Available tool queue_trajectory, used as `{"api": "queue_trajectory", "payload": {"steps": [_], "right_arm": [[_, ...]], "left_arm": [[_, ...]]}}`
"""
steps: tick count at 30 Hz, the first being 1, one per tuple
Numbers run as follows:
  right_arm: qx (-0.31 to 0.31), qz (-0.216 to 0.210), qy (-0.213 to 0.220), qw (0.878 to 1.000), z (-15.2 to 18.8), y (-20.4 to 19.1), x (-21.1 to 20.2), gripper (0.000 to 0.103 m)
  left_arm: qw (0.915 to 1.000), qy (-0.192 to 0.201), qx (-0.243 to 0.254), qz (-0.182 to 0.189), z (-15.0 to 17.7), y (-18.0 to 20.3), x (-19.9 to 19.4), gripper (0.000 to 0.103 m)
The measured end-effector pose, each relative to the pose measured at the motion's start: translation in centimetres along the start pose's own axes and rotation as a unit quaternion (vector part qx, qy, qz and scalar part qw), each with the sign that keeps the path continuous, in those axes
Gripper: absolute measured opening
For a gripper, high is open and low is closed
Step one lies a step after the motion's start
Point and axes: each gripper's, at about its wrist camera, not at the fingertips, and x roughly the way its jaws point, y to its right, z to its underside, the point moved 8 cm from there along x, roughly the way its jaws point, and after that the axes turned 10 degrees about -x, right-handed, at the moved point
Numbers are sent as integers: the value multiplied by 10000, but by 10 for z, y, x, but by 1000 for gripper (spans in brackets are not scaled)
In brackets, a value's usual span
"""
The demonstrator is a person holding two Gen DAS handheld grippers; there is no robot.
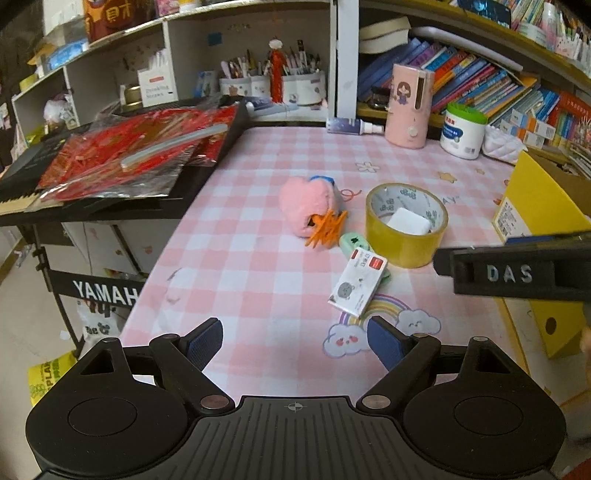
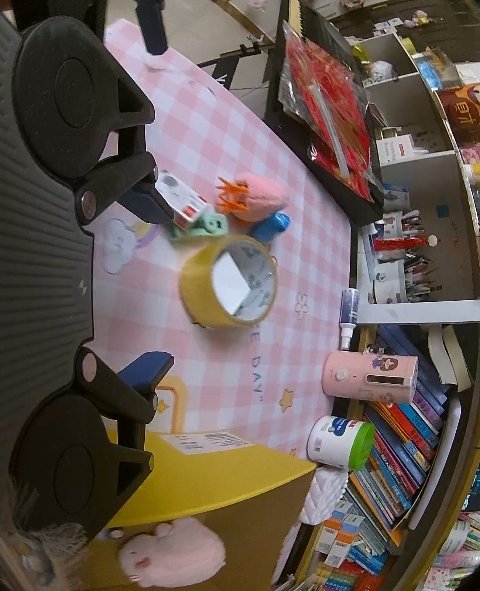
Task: Organize objects
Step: 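Move both tools back toward the tape roll and small white box, then grasp the small white box with the left tool while the right tool grasps the tape roll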
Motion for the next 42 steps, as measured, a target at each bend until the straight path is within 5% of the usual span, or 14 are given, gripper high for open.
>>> {"api": "queue_trajectory", "payload": {"steps": [12,24,33,36,42], "right_arm": [[-249,-130,15,9996,-45,10,47,78],[-760,-222,-189,9967,-58,-8,88,94],[-754,63,-439,9962,-54,0,108,94],[-644,-120,-520,9965,-50,1,112,85],[-306,-136,-401,9986,-50,6,98,84]], "left_arm": [[9983,-207,438,326,-15,39,48,61],[9954,-525,635,480,-11,49,75,29],[9966,-529,250,579,-13,32,60,28],[9971,-486,152,574,-17,27,57,28],[9977,-315,56,591,-26,21,45,28]]}}
